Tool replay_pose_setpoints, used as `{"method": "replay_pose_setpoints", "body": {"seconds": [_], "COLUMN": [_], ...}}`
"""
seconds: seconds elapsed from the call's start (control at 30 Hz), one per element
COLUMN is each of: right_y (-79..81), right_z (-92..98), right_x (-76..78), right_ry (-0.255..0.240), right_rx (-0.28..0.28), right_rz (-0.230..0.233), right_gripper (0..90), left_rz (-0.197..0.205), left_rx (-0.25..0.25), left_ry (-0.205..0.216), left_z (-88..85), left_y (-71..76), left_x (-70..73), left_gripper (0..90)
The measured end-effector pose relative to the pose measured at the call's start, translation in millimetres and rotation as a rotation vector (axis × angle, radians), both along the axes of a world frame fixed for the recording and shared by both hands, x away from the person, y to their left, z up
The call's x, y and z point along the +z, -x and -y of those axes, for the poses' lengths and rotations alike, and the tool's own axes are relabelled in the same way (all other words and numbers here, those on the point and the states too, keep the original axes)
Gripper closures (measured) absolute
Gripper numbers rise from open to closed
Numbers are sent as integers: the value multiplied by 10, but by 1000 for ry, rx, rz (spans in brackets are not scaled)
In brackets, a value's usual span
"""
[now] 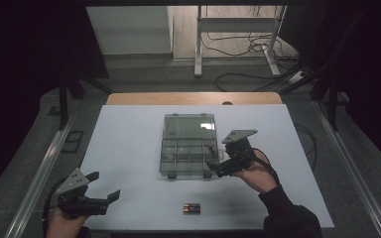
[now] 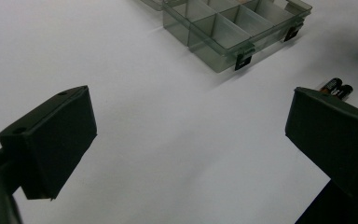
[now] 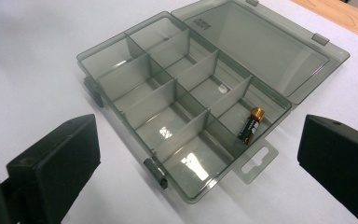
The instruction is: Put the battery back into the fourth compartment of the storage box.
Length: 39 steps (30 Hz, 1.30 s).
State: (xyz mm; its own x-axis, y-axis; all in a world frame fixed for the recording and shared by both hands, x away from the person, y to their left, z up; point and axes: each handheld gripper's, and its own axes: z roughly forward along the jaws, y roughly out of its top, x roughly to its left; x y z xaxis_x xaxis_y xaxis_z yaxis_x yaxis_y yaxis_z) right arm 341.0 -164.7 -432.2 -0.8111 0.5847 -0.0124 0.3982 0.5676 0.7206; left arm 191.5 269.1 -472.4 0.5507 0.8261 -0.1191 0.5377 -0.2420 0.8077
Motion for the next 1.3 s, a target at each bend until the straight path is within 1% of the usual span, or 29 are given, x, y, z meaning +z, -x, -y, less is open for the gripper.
{"method": "replay_pose_setpoints", "body": {"seconds": [0.13,0.2,0.4,0.47,0.7,0.83,0.97,1.1,1.2,1.3], "right_y": [52,89,181,203,280,316,364,409,447,471], "right_z": [-15,-23,-47,-51,-60,-55,-62,-74,-90,-108], "right_x": [-10,-14,-18,-17,-23,-48,-63,-79,-100,-122], "right_ry": [-1,4,-7,-3,-11,-24,-18,-7,5,12], "right_rx": [13,22,46,51,54,64,71,86,94,90], "right_rz": [7,18,27,28,7,5,-7,-7,-22,-46], "right_gripper": [0,0,0,0,0,0,0,0,0,0], "left_rz": [0,0,-1,-1,0,0,0,0,0,0], "left_rx": [0,0,0,0,1,1,1,1,0,0], "left_ry": [0,1,0,-1,-1,0,-1,-1,-1,-2], "left_z": [-1,-1,-1,0,0,0,1,1,1,1], "left_y": [0,0,-1,-1,0,0,1,1,0,1], "left_x": [0,0,0,0,0,0,0,1,0,1], "left_gripper": [24,24,24,24,24,24,24,24,24,25]}}
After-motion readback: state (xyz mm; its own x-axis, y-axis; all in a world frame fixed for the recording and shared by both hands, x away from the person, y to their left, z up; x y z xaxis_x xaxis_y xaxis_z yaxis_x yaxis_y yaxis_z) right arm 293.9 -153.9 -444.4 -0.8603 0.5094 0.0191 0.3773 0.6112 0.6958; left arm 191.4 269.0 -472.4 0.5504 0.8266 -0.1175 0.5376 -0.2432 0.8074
